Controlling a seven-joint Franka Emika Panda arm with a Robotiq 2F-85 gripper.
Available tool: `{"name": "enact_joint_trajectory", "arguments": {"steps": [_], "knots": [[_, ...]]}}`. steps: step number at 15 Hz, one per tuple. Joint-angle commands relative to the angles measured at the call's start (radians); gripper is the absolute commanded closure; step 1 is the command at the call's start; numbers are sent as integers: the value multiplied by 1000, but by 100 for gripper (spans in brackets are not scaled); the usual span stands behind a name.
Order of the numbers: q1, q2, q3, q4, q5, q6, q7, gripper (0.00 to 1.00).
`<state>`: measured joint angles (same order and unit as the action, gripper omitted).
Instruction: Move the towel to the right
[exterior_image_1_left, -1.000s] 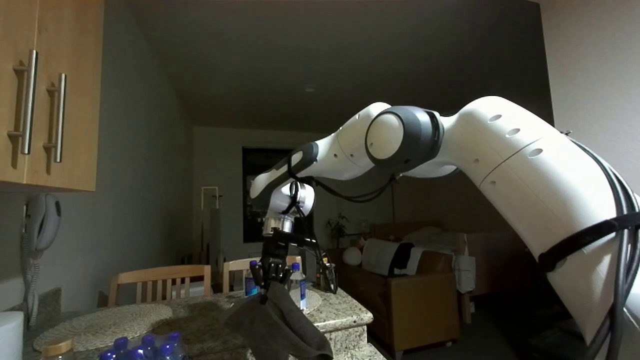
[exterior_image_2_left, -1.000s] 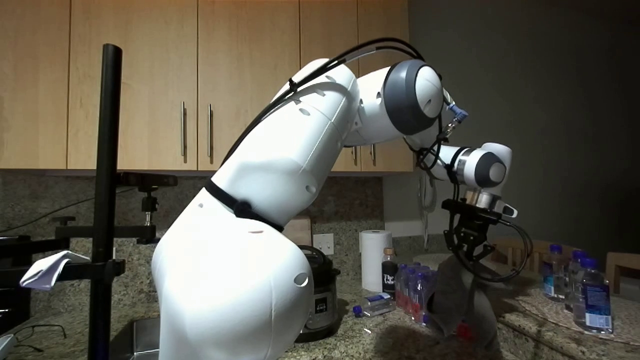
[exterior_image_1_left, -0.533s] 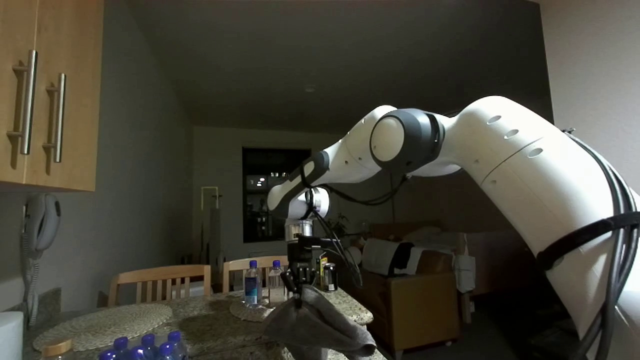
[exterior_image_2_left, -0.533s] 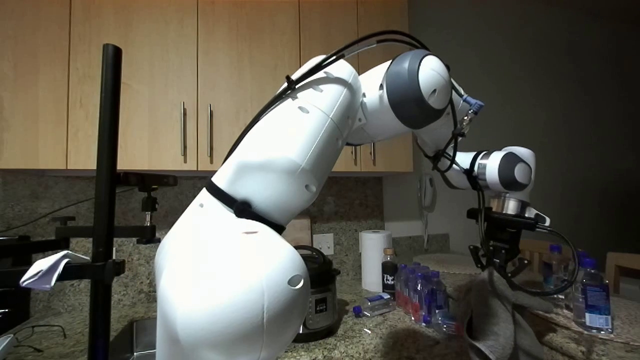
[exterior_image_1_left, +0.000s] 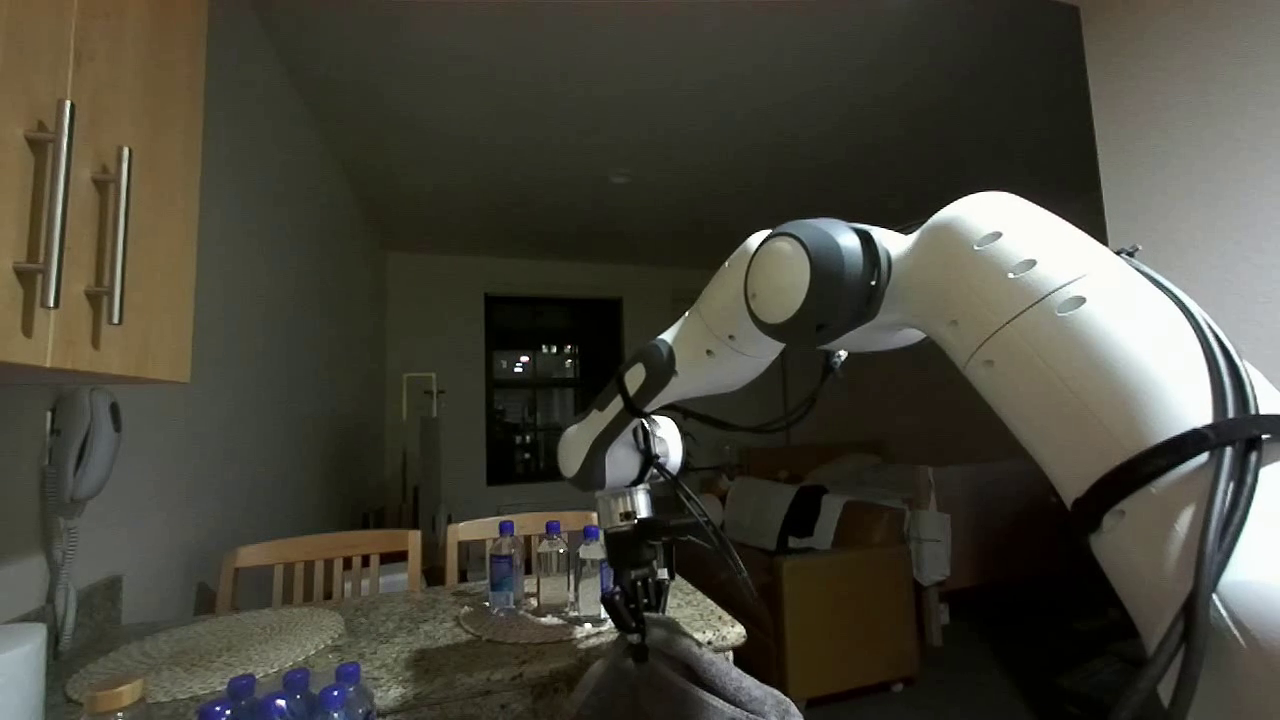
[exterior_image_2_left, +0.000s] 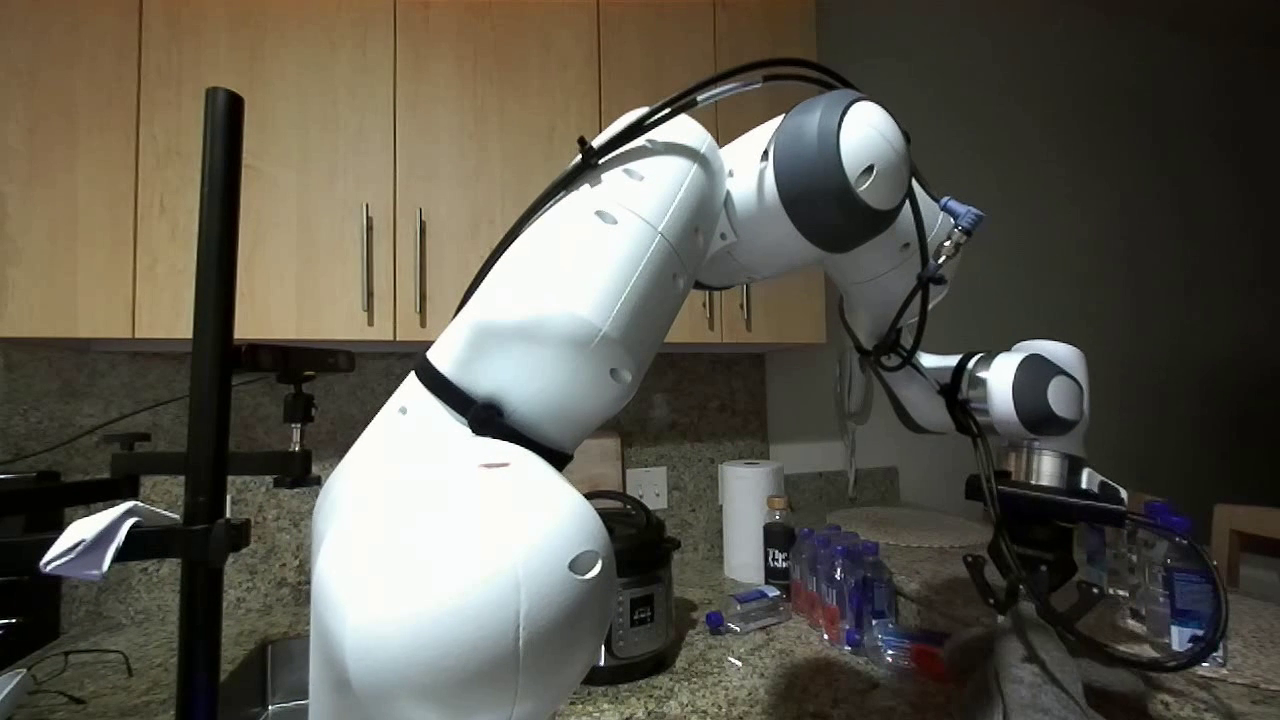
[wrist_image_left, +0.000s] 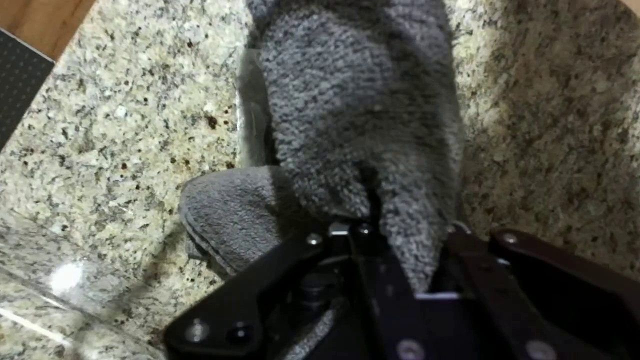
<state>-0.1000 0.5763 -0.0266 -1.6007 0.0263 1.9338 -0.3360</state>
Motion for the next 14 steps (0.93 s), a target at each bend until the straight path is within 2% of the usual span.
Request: {"name": "enact_joint_trajectory", "arguments": {"steps": [1, 8, 14], "knots": [[-30, -58, 22, -106, -26, 61, -107, 90], [-53, -91, 38, -211, -43, 15, -298, 90], [-36, -122, 30, -331, -118, 21, -364, 90]]}}
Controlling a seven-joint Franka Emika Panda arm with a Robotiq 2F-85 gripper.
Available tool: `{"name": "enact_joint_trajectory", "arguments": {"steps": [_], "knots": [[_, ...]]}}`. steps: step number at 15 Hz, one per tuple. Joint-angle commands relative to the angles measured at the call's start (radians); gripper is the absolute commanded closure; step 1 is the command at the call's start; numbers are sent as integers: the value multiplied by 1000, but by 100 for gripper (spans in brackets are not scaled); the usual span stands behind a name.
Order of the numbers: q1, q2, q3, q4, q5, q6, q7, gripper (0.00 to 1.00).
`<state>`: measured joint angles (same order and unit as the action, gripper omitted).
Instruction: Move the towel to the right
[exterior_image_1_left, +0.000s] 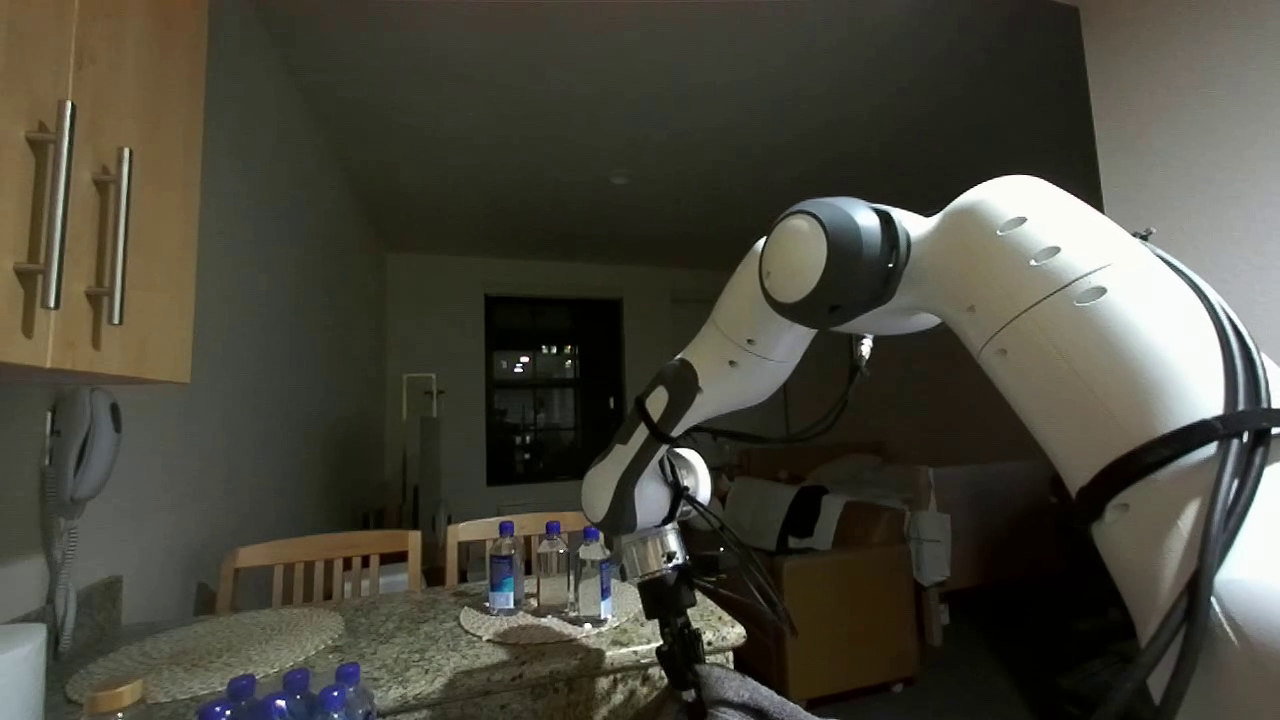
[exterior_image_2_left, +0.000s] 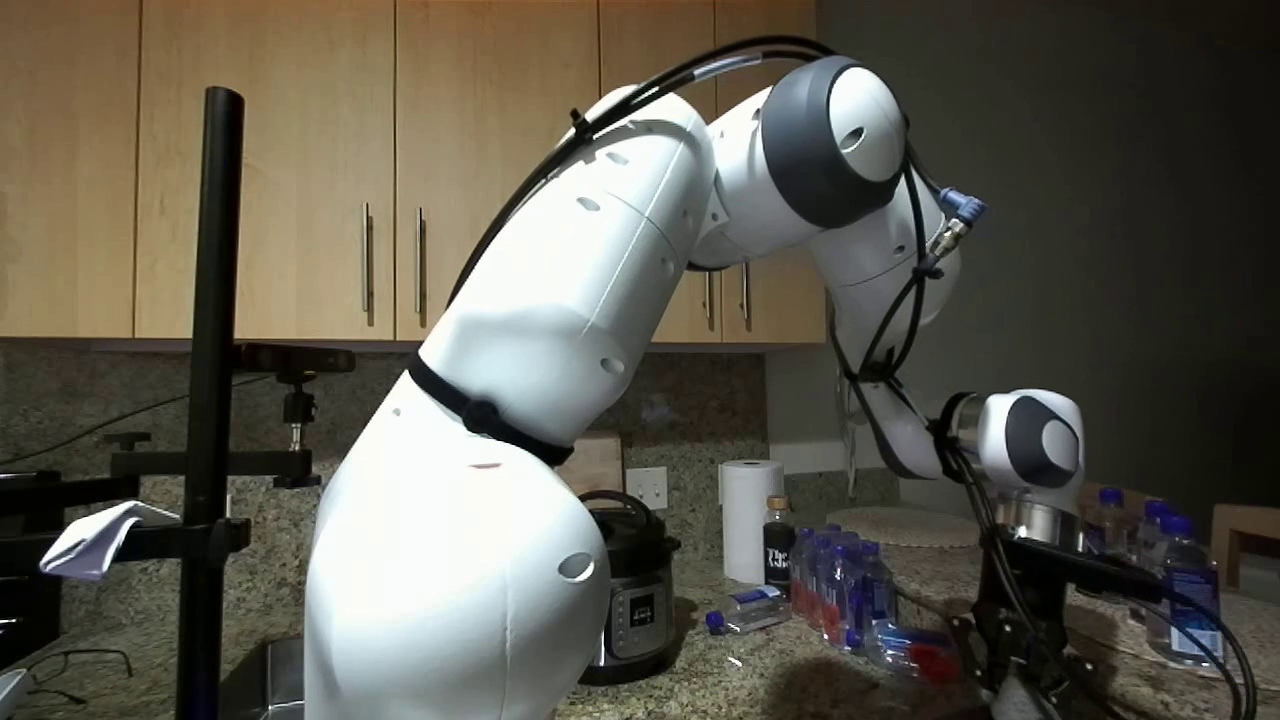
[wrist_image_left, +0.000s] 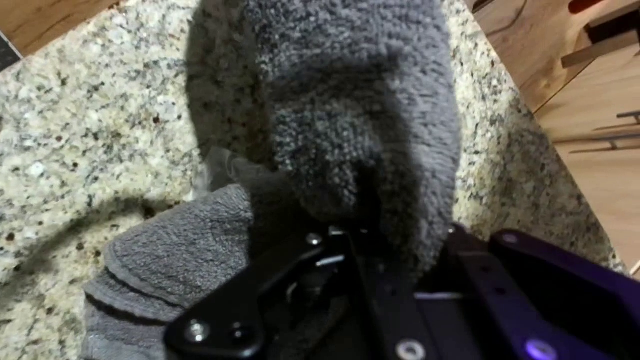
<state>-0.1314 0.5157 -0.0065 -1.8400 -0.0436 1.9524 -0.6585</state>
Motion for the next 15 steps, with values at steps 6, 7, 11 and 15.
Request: {"name": "enact_joint_trajectory", "arguments": {"steps": [6, 7, 11, 15], "knots": [[16, -73, 14, -151, -167, 29, -56, 50], [16, -77, 18, -155, -170, 32, -57, 43], [0, -96, 36, -136, -131, 16, -76, 19], [-17, -114, 25, -105, -113, -38, -99, 0]]}}
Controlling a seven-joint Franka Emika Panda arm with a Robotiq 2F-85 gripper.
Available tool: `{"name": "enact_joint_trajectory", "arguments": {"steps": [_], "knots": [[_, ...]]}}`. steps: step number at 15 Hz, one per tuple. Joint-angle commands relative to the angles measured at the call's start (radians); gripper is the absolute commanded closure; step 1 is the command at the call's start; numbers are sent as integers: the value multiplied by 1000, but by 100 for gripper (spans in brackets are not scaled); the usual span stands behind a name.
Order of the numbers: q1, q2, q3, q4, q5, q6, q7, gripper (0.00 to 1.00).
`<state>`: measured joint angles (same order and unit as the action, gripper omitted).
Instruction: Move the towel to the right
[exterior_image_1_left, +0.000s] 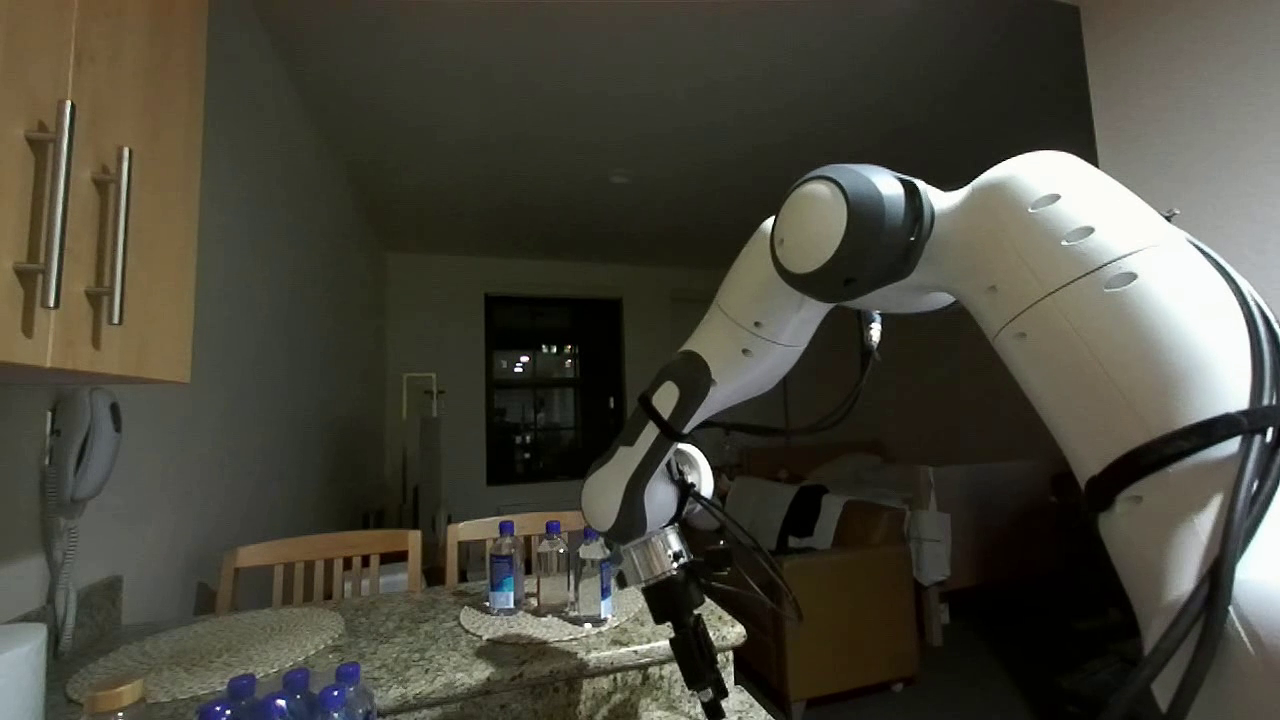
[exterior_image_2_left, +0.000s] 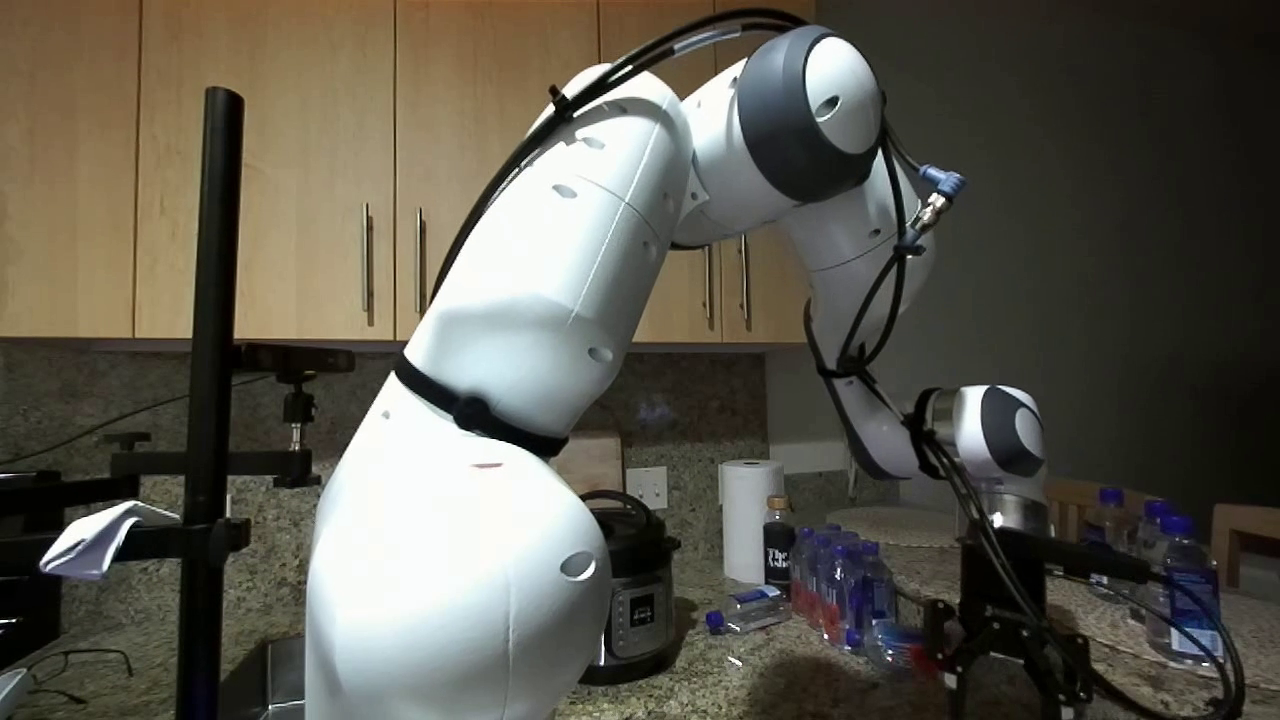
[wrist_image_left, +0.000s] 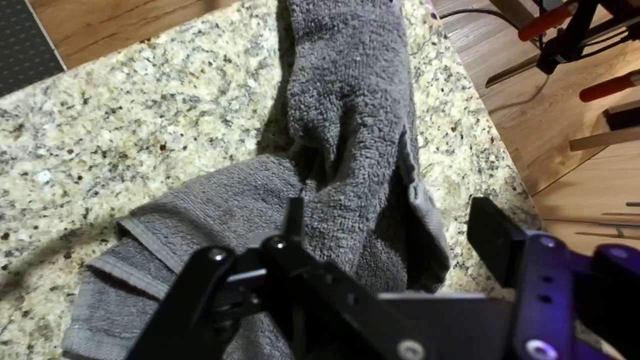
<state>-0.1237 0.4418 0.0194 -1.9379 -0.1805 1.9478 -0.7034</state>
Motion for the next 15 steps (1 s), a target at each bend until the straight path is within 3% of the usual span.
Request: {"name": "enact_joint_trajectory", "arguments": {"steps": [1, 15], "knots": [[-28, -38, -8, 1, 18, -50, -52, 0], [-57, -27, -75, -10, -37, -145, -88, 0]]}}
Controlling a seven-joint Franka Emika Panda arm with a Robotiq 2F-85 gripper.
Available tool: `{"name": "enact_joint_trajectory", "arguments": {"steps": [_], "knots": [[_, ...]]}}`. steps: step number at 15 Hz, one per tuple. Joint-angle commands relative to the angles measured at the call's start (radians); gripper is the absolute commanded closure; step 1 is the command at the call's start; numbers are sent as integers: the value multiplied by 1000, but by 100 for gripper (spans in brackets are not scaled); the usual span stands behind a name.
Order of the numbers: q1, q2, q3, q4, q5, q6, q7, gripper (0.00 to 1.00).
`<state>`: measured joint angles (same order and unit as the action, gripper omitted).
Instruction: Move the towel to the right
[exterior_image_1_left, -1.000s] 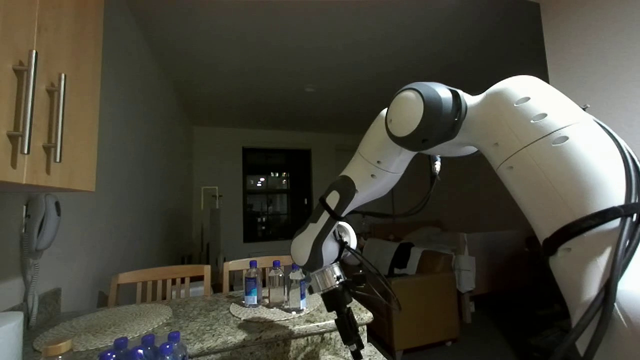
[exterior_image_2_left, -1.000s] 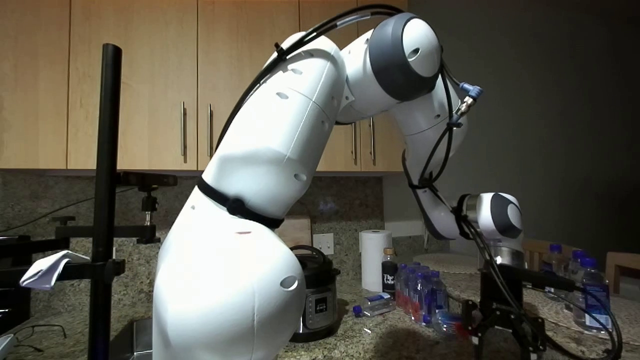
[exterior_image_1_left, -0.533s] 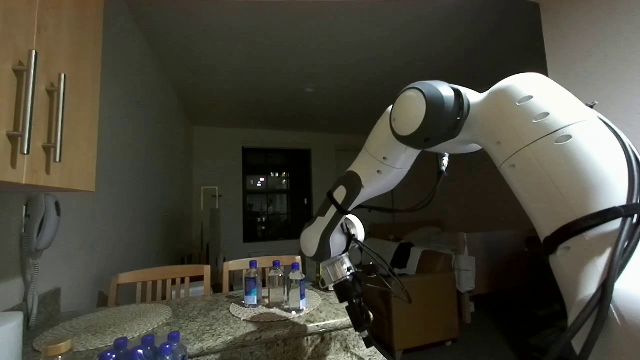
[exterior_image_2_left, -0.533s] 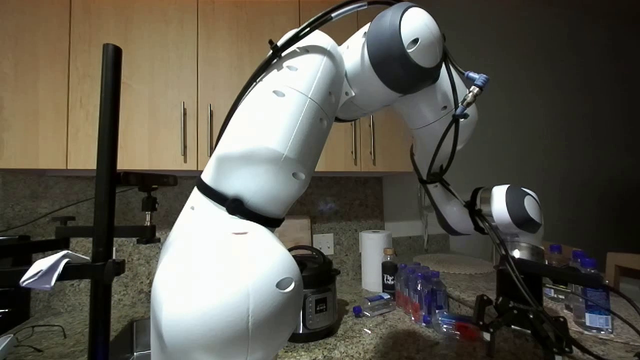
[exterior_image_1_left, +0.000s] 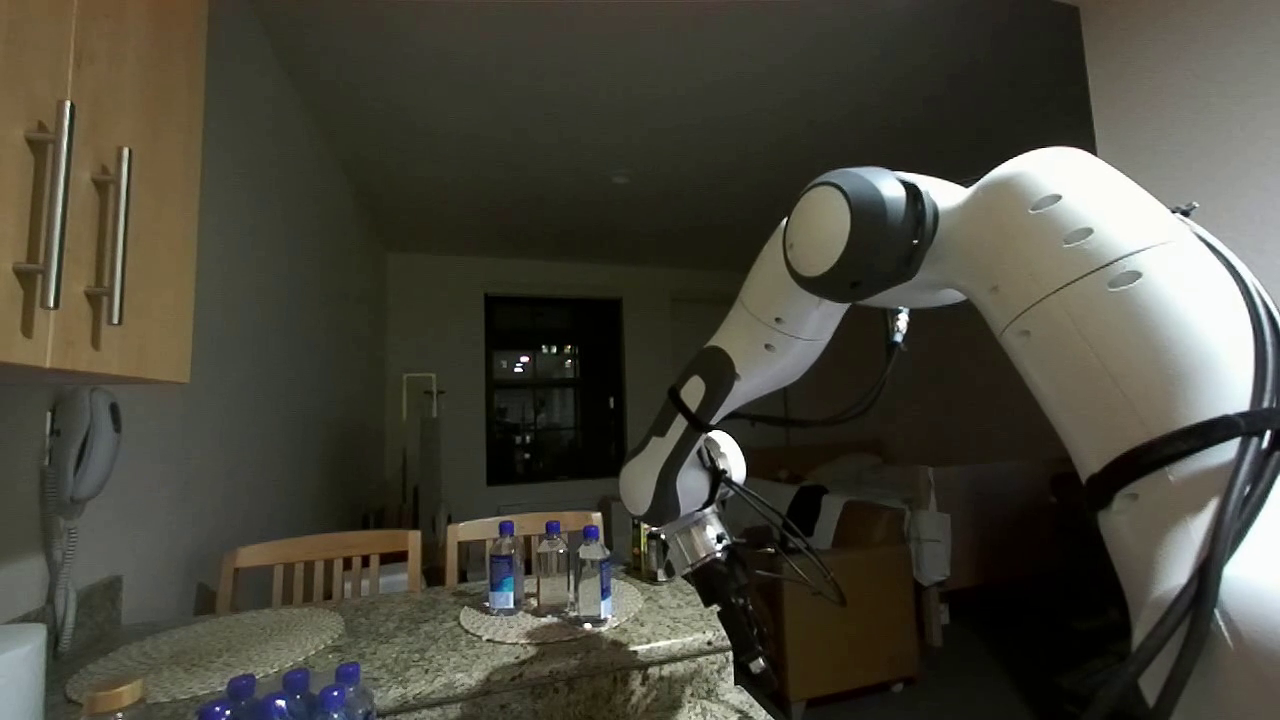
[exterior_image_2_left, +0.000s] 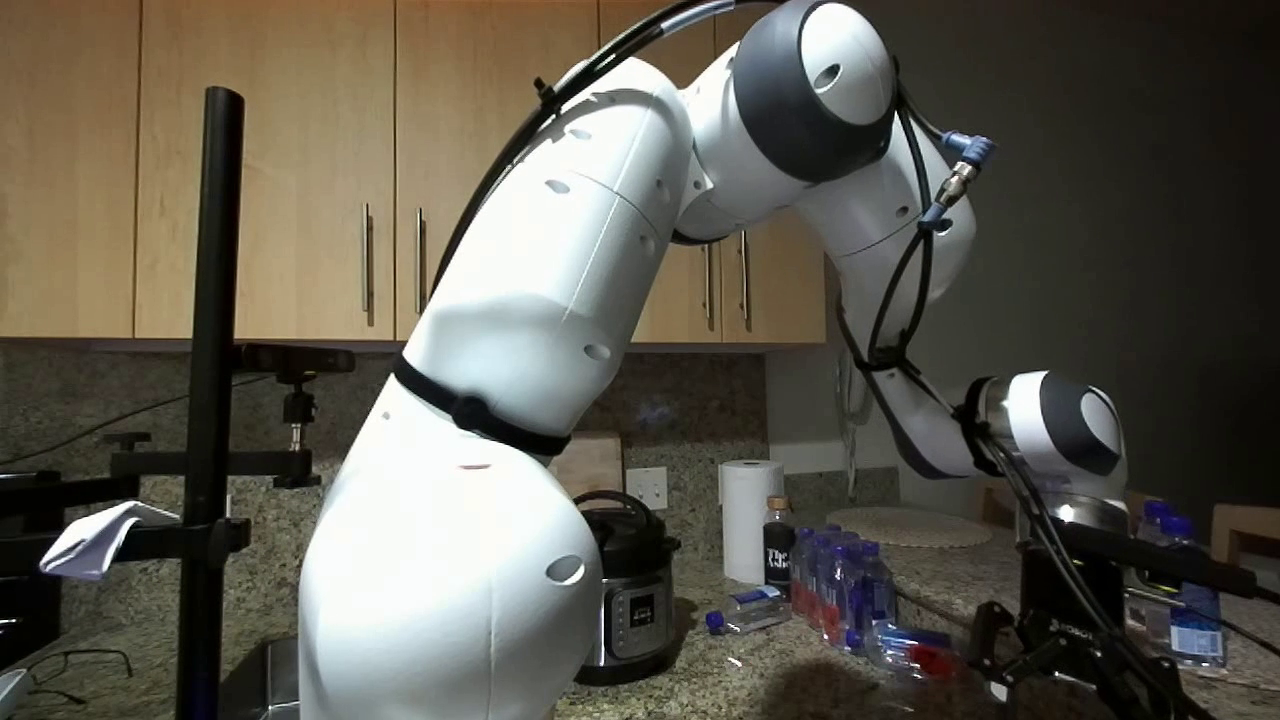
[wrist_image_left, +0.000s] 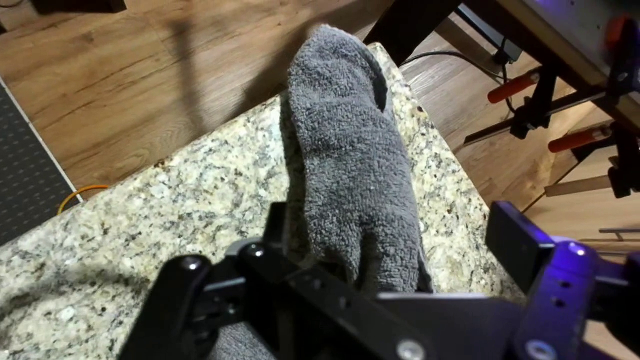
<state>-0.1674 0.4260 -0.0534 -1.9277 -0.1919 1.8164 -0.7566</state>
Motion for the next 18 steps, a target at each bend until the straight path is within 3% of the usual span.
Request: {"name": "enact_joint_trajectory", "arguments": {"steps": [1, 7, 13, 18], "knots": [[-14, -12, -4, -23, -28, -16, -36, 0], [-24, -50, -8, -118, -44, 48, -79, 0], [-64, -124, 21, -202, 160, 199, -128, 0], [-41, -236, 41, -348, 354, 390, -130, 0]]}}
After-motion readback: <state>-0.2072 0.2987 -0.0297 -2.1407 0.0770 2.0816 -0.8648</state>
